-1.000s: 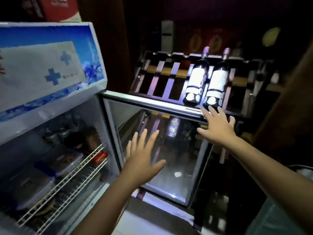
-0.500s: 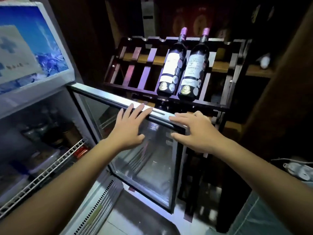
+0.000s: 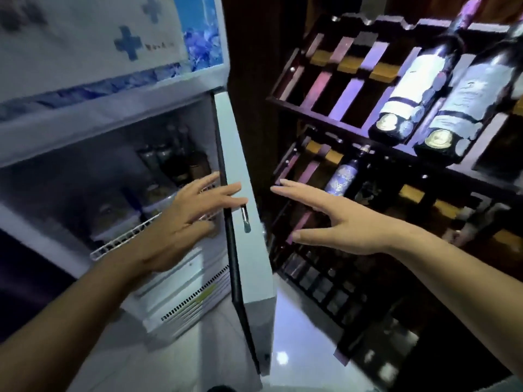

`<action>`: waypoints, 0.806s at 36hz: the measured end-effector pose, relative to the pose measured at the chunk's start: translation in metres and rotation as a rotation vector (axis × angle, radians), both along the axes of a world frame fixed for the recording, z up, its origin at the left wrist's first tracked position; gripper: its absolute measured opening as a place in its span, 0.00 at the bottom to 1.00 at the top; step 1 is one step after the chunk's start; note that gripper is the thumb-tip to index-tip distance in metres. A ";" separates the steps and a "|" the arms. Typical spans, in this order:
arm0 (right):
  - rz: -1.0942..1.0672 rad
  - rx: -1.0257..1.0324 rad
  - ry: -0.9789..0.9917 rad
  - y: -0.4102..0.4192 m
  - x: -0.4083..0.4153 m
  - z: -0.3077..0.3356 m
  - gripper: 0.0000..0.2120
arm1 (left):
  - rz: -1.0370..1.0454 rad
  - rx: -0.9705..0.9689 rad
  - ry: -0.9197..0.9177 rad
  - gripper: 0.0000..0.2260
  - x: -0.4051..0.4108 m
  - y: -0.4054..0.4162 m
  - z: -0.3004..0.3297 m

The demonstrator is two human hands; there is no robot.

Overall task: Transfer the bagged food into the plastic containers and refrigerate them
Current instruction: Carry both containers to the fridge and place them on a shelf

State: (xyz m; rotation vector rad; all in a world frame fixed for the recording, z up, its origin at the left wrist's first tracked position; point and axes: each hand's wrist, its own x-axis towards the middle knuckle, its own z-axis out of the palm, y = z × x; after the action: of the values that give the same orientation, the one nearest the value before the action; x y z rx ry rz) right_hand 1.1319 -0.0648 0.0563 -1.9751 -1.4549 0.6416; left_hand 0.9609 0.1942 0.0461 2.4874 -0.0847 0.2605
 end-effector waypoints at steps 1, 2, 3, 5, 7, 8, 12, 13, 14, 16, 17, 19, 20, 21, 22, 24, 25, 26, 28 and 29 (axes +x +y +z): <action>0.018 0.021 -0.044 0.017 -0.003 -0.002 0.35 | 0.011 0.004 0.010 0.23 -0.010 0.006 0.001; 0.037 0.037 -0.103 0.035 -0.007 -0.003 0.36 | 0.022 0.001 0.023 0.21 -0.020 0.013 0.002; 0.055 0.049 -0.179 0.053 -0.011 -0.004 0.37 | 0.036 -0.007 0.037 0.20 -0.030 0.020 0.003; 0.088 0.059 -0.312 0.089 -0.019 -0.006 0.38 | 0.074 -0.030 0.065 0.22 -0.049 0.032 0.008; 0.117 0.077 -0.359 0.121 -0.030 -0.008 0.38 | 0.107 -0.007 0.096 0.22 -0.067 0.044 0.014; 0.125 0.104 -0.339 0.135 -0.035 -0.009 0.37 | 0.124 0.027 0.114 0.21 -0.075 0.051 0.019; 0.098 0.225 -0.257 0.183 -0.054 -0.016 0.32 | 0.211 0.185 0.180 0.21 -0.108 0.075 0.036; 0.097 0.235 -0.269 0.195 -0.057 -0.018 0.32 | 0.228 0.224 0.187 0.22 -0.115 0.080 0.038; 0.096 0.239 -0.281 0.206 -0.060 -0.018 0.33 | 0.257 0.258 0.212 0.25 -0.122 0.084 0.039; 0.086 0.245 -0.297 0.228 -0.068 -0.020 0.34 | 0.345 0.333 0.307 0.30 -0.134 0.094 0.038; 0.081 0.247 -0.299 0.239 -0.072 -0.021 0.34 | 0.388 0.385 0.341 0.33 -0.141 0.098 0.035; 0.083 0.248 -0.309 0.259 -0.081 -0.026 0.35 | 0.468 0.512 0.366 0.36 -0.151 0.106 0.026; 0.087 0.244 -0.332 0.269 -0.084 -0.029 0.35 | 0.512 0.555 0.366 0.38 -0.155 0.109 0.021; 0.092 0.237 -0.369 0.279 -0.086 -0.033 0.37 | 0.561 0.570 0.360 0.39 -0.158 0.113 0.015; 0.097 0.227 -0.415 0.288 -0.087 -0.037 0.39 | 0.617 0.561 0.355 0.40 -0.160 0.117 0.009; 0.104 0.205 -0.501 0.307 -0.087 -0.046 0.43 | 0.738 0.549 0.345 0.41 -0.157 0.124 -0.002; 0.107 0.195 -0.528 0.316 -0.086 -0.050 0.44 | 0.801 0.571 0.332 0.42 -0.155 0.128 -0.008; 0.108 0.187 -0.546 0.325 -0.086 -0.054 0.46 | 0.859 0.597 0.316 0.43 -0.151 0.130 -0.014; 0.107 0.176 -0.567 0.340 -0.082 -0.060 0.46 | 0.938 0.621 0.299 0.44 -0.145 0.134 -0.028; 0.104 0.176 -0.581 0.348 -0.078 -0.062 0.45 | 0.958 0.626 0.293 0.45 -0.142 0.137 -0.036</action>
State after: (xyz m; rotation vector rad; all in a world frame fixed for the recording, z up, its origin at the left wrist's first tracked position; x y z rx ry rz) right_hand 1.0534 0.2834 -0.0057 -2.0458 -1.8826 -0.0414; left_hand 0.8188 0.3311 0.0103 2.9517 1.3495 0.2748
